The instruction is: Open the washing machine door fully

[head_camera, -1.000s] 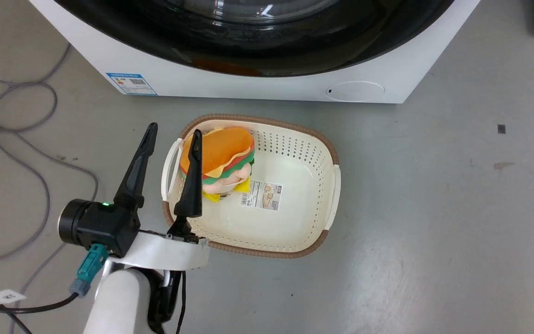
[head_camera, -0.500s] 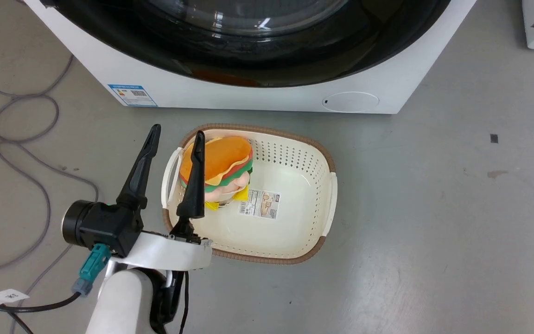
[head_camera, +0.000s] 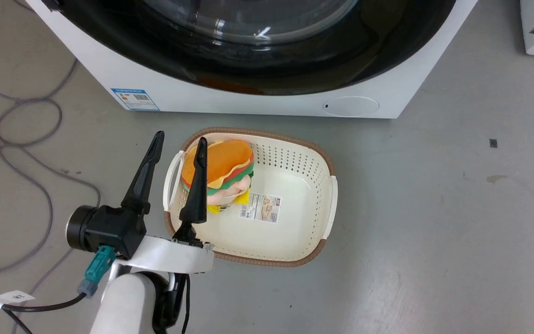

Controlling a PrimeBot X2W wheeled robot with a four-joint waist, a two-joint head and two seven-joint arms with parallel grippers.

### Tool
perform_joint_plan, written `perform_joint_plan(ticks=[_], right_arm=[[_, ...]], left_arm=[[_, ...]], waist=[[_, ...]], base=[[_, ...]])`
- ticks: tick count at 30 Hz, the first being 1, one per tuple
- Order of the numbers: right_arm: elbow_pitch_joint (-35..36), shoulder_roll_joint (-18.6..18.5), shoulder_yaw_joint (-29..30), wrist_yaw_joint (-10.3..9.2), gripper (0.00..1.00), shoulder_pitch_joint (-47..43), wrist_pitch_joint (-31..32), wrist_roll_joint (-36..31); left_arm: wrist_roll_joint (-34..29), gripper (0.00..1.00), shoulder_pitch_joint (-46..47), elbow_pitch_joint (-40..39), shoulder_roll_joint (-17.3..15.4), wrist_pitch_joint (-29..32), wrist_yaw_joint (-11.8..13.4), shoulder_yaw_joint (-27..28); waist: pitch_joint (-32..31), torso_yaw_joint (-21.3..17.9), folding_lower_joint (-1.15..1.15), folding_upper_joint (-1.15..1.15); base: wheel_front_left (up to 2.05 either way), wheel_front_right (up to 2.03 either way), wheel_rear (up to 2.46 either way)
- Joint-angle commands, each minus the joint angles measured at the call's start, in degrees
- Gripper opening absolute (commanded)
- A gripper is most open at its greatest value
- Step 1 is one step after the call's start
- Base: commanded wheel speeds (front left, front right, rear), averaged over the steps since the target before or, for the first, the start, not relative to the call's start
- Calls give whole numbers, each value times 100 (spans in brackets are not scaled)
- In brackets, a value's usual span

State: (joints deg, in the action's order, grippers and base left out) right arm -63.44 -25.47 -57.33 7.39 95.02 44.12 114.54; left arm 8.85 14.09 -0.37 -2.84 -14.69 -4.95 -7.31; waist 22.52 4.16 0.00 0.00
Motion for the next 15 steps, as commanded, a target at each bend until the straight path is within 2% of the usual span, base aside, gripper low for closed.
perform_joint_plan(ticks=[1, 15], right_arm=[[204, 179, -53, 10, 0, -263, 92, 57], [926, -87, -269, 10, 0, -1170, 124, 486]], left_arm=[[35, 100, -43, 28, -4, -30, 45, -11], [30, 100, -317, 260, -4, -30, 113, -78]], waist=[[-51, -6, 0, 0], [-692, -84, 0, 0]], base=[[0, 0, 0], [0, 0, 0]])
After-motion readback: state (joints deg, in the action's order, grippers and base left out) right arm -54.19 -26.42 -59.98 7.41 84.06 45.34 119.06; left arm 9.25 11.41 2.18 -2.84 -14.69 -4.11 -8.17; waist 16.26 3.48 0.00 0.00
